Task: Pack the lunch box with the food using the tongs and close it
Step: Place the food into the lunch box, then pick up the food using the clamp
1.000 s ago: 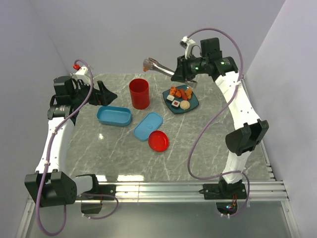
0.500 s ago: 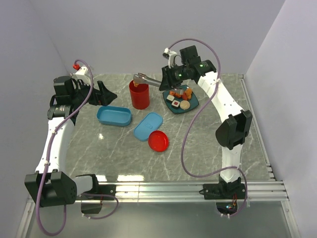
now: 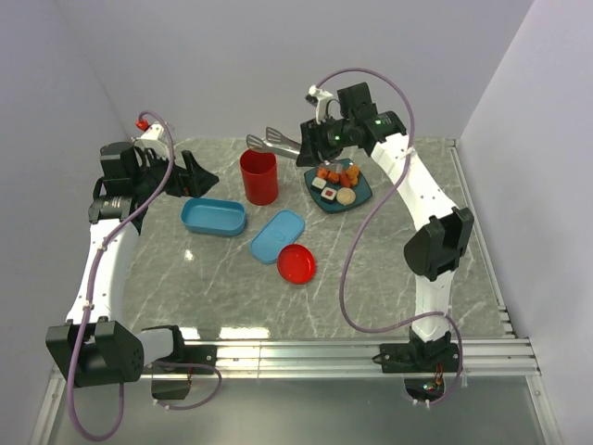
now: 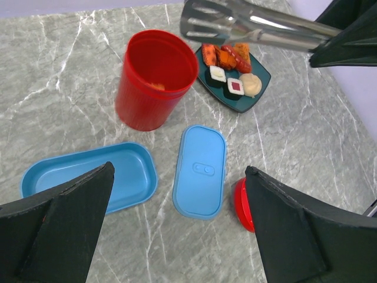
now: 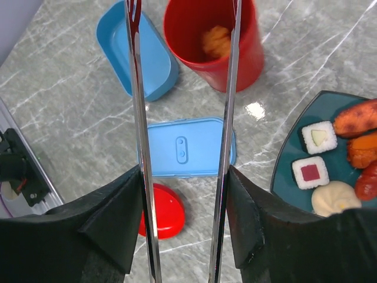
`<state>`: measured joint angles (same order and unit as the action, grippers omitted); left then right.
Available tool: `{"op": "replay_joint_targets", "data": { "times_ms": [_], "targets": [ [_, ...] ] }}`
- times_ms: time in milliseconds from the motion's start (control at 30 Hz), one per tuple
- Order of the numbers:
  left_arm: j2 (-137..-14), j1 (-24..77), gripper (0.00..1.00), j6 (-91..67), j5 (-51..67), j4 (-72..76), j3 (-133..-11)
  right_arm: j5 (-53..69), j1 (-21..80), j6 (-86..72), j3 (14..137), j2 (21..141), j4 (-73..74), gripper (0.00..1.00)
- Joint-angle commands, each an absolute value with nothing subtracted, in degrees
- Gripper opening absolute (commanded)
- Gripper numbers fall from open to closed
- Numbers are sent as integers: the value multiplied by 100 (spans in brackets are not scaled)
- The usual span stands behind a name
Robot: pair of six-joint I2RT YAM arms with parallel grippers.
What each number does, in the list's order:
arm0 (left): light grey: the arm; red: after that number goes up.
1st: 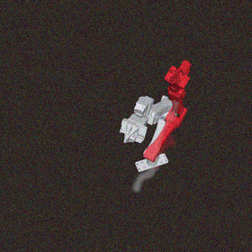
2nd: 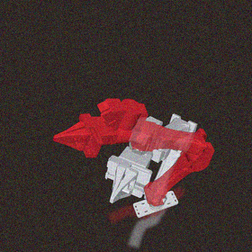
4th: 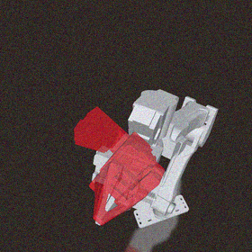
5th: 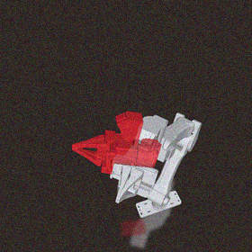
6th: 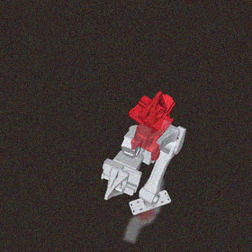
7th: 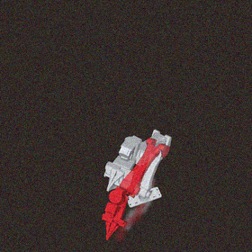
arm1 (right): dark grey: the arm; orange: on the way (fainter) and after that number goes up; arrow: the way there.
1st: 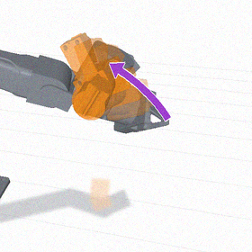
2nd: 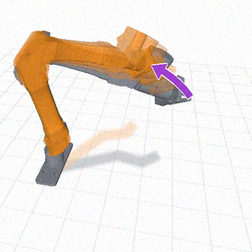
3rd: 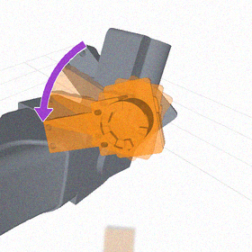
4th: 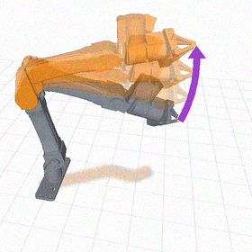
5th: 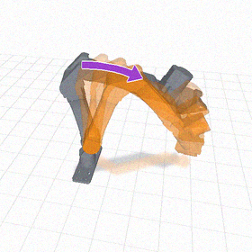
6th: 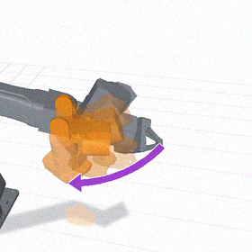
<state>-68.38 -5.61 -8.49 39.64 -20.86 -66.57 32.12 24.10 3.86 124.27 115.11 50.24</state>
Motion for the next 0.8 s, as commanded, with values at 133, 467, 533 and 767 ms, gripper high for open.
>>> {"op": "replay_joint_targets", "data": {
  "times_ms": [133, 467, 533, 767],
  "targets": [
    [-6759, -580, 99, -879, 3982, -1960, -6943, 2954, 1830, 237, 12103, 10662, 4685, 61],
    [-6715, -580, 99, -949, 3946, -1837, -6812, 1979, 388, 167, 10803, 10257, 4781, 55],
    [-6732, -580, 99, -958, 3973, -1811, -6785, 1846, 282, 176, 10706, 10283, 4825, 55],
    [-6706, -571, 99, -949, 3920, -1819, -6715, 1670, 132, 439, 10354, 10538, 4869, 54]
  ]
}}
